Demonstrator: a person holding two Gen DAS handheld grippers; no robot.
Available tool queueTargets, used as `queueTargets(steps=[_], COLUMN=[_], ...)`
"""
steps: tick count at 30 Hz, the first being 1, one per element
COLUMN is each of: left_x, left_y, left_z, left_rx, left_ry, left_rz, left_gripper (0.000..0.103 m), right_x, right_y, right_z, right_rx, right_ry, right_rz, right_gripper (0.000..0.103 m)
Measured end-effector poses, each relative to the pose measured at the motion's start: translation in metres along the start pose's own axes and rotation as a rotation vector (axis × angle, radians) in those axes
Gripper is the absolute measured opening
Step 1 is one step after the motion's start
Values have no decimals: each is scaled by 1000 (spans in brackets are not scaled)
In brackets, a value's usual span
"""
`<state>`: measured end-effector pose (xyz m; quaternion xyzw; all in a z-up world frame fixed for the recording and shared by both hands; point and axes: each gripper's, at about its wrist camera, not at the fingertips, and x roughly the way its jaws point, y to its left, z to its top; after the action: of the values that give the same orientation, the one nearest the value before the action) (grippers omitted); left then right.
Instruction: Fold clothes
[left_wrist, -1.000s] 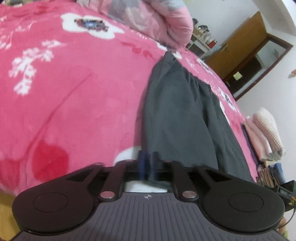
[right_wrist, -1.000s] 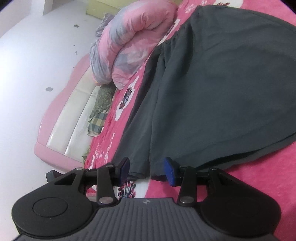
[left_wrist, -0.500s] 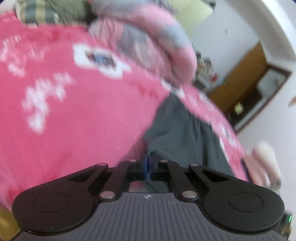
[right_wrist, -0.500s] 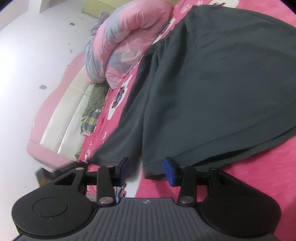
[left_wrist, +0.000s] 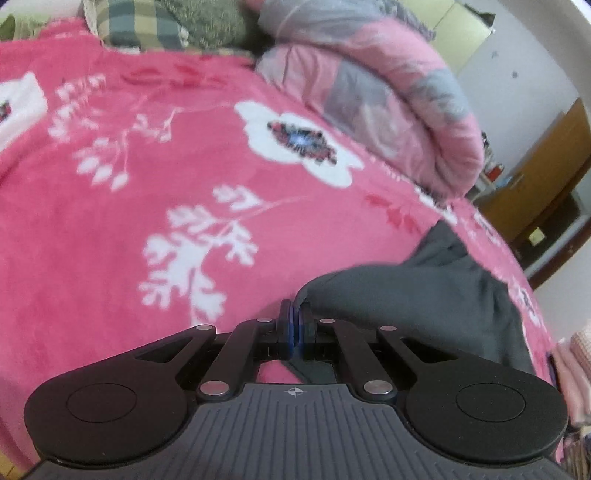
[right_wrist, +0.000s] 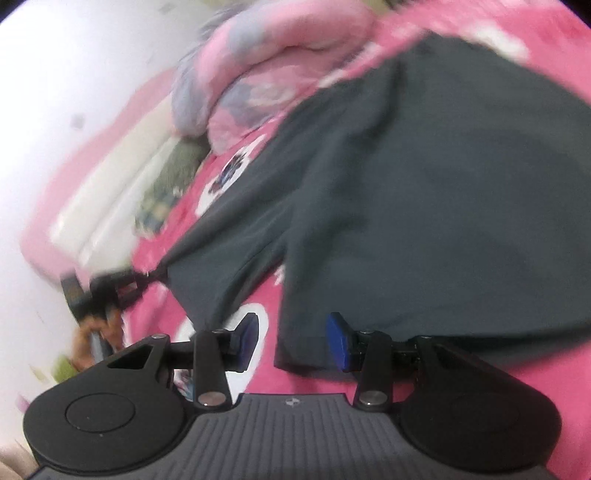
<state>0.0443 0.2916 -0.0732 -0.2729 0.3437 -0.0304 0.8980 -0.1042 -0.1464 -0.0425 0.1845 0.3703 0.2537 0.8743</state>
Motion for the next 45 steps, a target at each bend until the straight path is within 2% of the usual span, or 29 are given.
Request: queueTargets(steps=[5, 6, 7, 10, 12, 14, 15, 16, 17, 19, 24, 27, 30, 33, 37, 41, 43, 45], left_x=[3, 3, 3, 2, 3, 1, 0, -2, -5, -16, -38, -37, -40, -43, -30, -33, -39, -45], left_y=[9, 10, 10, 13, 14, 15, 14, 14, 13, 10, 0, -7, -13, -17, -14, -8, -6, -6], left_z=[-4, -4, -4, -7, -9, -10, -11, -12, -13, -15, -34, -49, -51, -46, -45, -39, -35, -32], left_rx=[-25, -32, -38, -50, -58, -62, -65, -70, -81, -112, -139, -108, -69, -39, -7, -39, -45, -32], left_ry=[10, 9, 8, 9, 10, 7, 7, 9, 12, 21, 82, 116, 77, 30, 50, 50, 25, -14], left_rz=[-12, -15, -19, -30, -38, -43, -45, -47, -52, -68, -101, -83, -57, -28, 36, 31, 50, 93], left_gripper=[0, 0, 0, 1, 1, 1, 1, 1, 1, 0, 0, 1, 1, 1, 3, 6, 18, 22], right_x=[18, 31, 43, 73, 89, 101, 105, 109, 114, 110, 58, 39, 35, 35, 52, 58, 55, 53], right_y=[46, 53, 56, 40, 28, 25, 23, 21, 18, 9, -2, -21, -31, -21, -12, -19, -17, -15], right_z=[16, 18, 20, 17, 16, 16, 16, 16, 16, 15, 14, 5, 0, 3, -6, -15, -14, -14], right_rx=[-284, -297, -271, -5, 137, 185, 205, 226, 248, 287, 310, 361, 408, 377, 310, 343, 322, 299], right_ry=[38, 69, 103, 200, 223, 203, 202, 202, 202, 210, 204, 215, 223, 205, 244, 260, 257, 255], right_rz=[-43, -27, -8, 85, 122, 120, 119, 118, 117, 140, 191, 160, 164, 185, 156, 158, 150, 142], right_gripper=[44, 44, 44, 44, 44, 41, 31, 8, 2, 2, 2, 2, 2, 2, 2, 2, 2, 5])
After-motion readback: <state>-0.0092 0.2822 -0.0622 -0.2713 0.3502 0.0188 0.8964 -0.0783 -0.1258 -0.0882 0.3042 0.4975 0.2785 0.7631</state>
